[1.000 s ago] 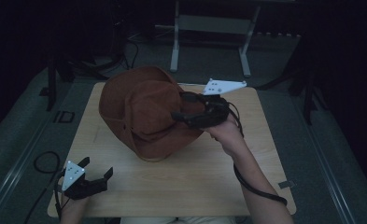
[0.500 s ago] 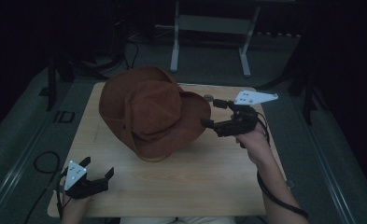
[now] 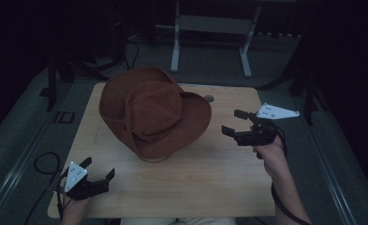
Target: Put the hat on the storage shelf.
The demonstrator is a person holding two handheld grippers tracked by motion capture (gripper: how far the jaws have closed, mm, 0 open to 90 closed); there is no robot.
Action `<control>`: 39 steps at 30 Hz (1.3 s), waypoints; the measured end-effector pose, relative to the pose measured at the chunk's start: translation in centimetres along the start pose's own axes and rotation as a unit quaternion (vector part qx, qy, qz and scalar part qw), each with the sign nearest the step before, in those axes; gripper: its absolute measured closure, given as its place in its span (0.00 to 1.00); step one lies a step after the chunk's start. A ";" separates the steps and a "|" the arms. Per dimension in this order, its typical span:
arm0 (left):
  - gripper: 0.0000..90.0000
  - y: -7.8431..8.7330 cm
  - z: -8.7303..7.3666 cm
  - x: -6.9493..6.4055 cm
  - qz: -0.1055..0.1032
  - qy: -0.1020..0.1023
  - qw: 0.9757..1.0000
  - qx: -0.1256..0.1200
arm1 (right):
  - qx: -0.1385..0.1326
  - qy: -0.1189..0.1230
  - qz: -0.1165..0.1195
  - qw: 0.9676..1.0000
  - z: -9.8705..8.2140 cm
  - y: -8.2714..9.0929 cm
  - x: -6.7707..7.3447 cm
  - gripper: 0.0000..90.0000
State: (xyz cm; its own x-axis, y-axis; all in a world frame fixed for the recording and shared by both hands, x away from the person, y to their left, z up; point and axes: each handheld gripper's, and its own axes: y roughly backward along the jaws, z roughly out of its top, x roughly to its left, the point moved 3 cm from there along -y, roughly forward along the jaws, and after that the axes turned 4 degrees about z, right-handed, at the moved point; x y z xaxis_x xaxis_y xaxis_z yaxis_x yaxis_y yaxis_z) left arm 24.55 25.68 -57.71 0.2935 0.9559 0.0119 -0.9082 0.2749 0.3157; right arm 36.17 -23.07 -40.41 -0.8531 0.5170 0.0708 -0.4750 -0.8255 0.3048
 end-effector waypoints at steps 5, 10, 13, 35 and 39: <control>0.04 0.0 0.0 0.0 -0.001 -0.001 1.000 0.000 | 0.018 -0.009 -0.011 1.000 -2.5 0.3 -0.9 0.16; 0.04 -0.1 -0.1 0.0 -0.003 -0.002 1.000 0.003 | 0.023 -0.026 -0.022 0.999 -5.0 0.5 -1.8 0.16; 0.04 -0.1 -0.1 -0.1 -0.004 -0.005 1.000 0.004 | 0.029 -0.040 -0.024 0.999 -6.8 0.3 -2.2 0.16; 0.04 -0.4 -0.5 0.2 0.001 -0.006 1.000 0.023 | 0.080 -0.070 -0.084 0.991 -16.8 1.0 -4.5 0.15; 0.04 -0.4 -0.5 0.4 0.004 -0.003 1.000 0.023 | 0.083 -0.080 -0.099 0.988 -17.8 1.6 -4.6 0.15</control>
State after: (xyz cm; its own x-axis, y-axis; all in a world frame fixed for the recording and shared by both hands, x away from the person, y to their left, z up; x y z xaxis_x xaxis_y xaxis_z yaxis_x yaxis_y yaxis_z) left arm 24.87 25.96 -58.33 0.2884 0.9573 0.0205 -0.8957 0.2621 0.3592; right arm 35.48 -30.76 -57.13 -0.6960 0.7044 0.1393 -0.5756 -0.6633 0.4782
